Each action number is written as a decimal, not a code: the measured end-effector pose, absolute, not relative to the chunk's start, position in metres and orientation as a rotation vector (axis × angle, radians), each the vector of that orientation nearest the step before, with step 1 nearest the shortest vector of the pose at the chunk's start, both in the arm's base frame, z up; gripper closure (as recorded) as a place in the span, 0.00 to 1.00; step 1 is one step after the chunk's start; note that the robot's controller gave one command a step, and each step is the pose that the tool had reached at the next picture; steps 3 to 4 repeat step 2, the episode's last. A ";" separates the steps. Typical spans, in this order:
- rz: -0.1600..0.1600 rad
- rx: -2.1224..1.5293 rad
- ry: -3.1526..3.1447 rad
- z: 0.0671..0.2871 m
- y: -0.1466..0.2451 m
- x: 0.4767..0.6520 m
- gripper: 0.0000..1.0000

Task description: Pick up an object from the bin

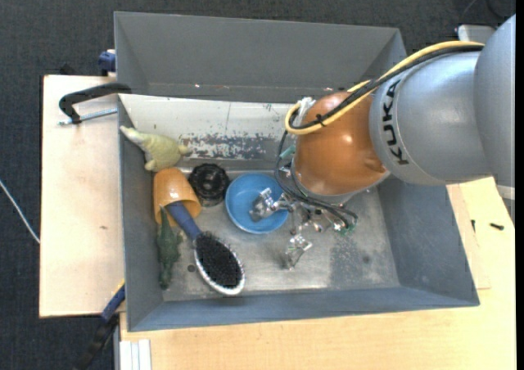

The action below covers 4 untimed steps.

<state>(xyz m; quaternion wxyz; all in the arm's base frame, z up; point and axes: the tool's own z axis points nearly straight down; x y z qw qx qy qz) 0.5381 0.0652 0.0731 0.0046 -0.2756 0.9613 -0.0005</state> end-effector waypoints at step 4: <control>-0.004 -1.270 2.857 0.230 0.087 0.595 1.00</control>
Offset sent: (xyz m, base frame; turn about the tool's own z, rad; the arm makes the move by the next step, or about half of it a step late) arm 0.0000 0.0000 0.0000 0.0000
